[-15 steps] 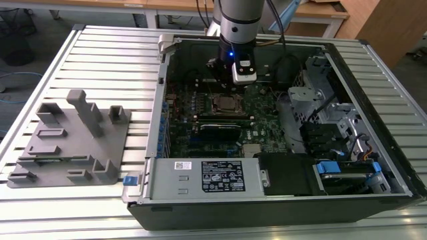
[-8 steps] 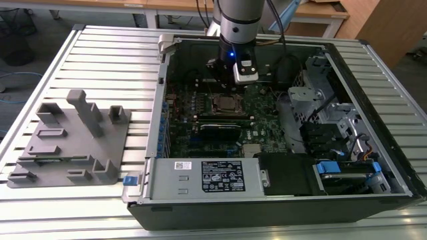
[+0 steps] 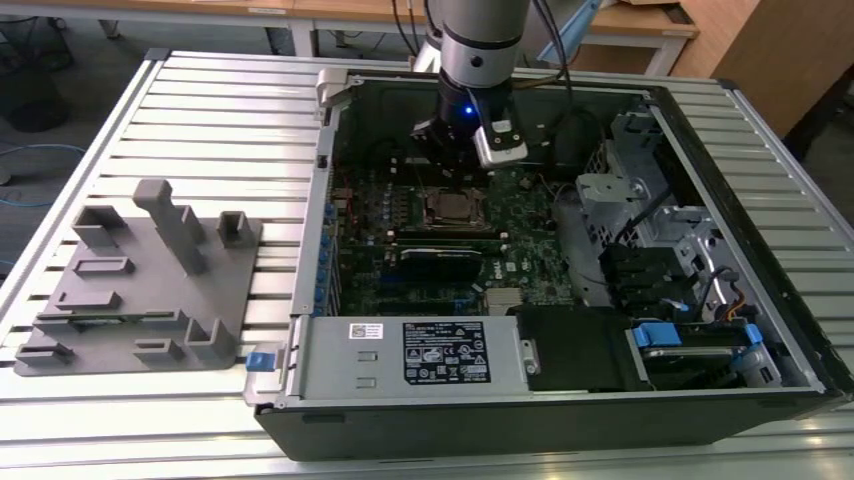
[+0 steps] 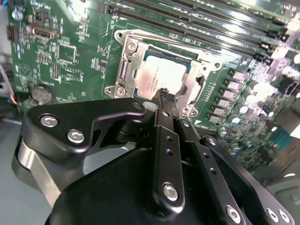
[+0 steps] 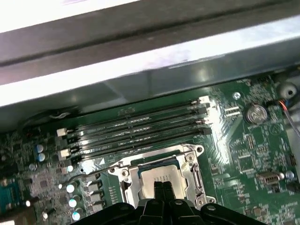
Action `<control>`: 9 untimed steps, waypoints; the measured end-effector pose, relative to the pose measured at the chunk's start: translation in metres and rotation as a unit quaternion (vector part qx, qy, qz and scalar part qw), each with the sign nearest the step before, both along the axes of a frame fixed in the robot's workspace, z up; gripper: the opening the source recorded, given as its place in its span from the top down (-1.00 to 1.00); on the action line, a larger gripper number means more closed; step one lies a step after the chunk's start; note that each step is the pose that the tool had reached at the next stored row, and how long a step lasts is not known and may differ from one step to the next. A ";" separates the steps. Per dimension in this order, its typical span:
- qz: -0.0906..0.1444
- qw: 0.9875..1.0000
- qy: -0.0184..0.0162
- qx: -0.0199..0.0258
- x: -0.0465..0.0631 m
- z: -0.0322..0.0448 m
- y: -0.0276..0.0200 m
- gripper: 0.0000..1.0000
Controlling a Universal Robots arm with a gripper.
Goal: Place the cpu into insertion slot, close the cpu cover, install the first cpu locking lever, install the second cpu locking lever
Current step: 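Close the cpu cover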
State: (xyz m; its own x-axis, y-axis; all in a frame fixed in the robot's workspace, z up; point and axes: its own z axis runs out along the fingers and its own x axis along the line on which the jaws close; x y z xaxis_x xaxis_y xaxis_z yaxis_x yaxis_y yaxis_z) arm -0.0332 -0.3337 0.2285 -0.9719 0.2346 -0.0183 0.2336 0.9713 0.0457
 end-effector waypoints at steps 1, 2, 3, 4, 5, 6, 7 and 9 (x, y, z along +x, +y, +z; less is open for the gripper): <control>0.009 1.000 0.000 0.000 0.000 -0.0001 0.0000 0.79; 0.018 1.000 0.000 0.000 0.000 -0.0002 0.0000 0.79; 0.027 1.000 0.000 0.000 0.000 -0.0003 0.0000 0.79; 0.037 0.999 0.000 0.000 0.000 -0.0005 0.0000 0.79; 0.046 0.999 0.000 0.000 0.000 -0.0006 0.0000 0.79; 0.055 0.999 0.000 0.000 0.000 -0.0008 0.0000 0.79; 0.063 0.998 0.000 0.000 0.000 -0.0009 0.0000 0.79; 0.081 0.997 0.000 0.000 0.000 -0.0011 0.0000 0.79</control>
State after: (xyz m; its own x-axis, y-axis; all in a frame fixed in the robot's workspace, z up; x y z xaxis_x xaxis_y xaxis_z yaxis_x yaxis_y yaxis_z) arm -0.0332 -0.3337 0.2274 -0.9971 0.0739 -0.0190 0.0729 0.9963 0.0457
